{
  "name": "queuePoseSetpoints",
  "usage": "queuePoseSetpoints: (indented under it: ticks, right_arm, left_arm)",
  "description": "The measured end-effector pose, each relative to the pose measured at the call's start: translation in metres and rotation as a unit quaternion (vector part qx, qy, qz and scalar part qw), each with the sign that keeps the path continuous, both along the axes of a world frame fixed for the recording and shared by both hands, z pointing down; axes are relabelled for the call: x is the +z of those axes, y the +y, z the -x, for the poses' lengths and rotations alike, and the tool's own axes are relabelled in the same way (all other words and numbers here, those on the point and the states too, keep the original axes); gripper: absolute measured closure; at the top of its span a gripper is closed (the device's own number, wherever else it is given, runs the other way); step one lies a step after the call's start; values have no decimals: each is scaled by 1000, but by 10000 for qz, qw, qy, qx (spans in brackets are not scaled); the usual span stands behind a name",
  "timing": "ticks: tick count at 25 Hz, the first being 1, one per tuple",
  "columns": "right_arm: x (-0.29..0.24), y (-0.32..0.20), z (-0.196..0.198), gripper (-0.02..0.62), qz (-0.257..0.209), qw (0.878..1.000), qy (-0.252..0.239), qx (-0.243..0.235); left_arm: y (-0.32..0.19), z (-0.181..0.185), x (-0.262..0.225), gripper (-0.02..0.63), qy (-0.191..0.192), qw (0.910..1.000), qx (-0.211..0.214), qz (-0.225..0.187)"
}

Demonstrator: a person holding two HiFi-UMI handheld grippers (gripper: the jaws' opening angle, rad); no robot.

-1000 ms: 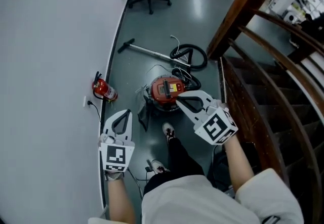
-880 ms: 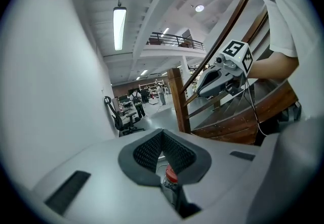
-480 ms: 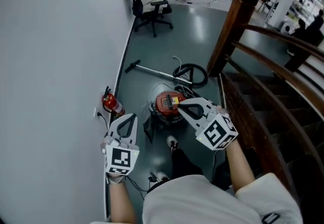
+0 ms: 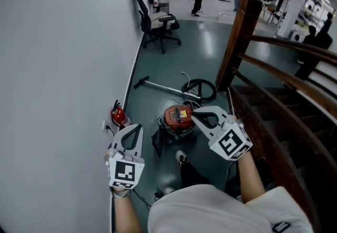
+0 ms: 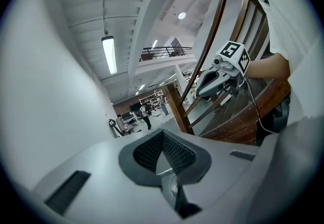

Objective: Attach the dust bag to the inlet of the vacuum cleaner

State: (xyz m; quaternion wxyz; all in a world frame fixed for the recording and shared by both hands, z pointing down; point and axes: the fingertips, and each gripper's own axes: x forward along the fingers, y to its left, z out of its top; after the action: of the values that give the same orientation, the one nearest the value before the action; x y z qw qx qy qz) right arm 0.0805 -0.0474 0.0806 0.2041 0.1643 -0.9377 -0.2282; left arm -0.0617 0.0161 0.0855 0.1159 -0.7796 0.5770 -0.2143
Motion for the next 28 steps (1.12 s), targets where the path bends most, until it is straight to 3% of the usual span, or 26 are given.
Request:
queuePoseSetpoints:
  ticks: [13,28]
  right_arm:
    - [-5,11,-13,568,196,9991,-372,95]
    - [-6,13,-27,568,236,9983,-422,326]
  left_arm:
    - [18,1,-3,604,190,9996,-212,-27]
    - [17,-11,3,604,227,9997,-77,-30]
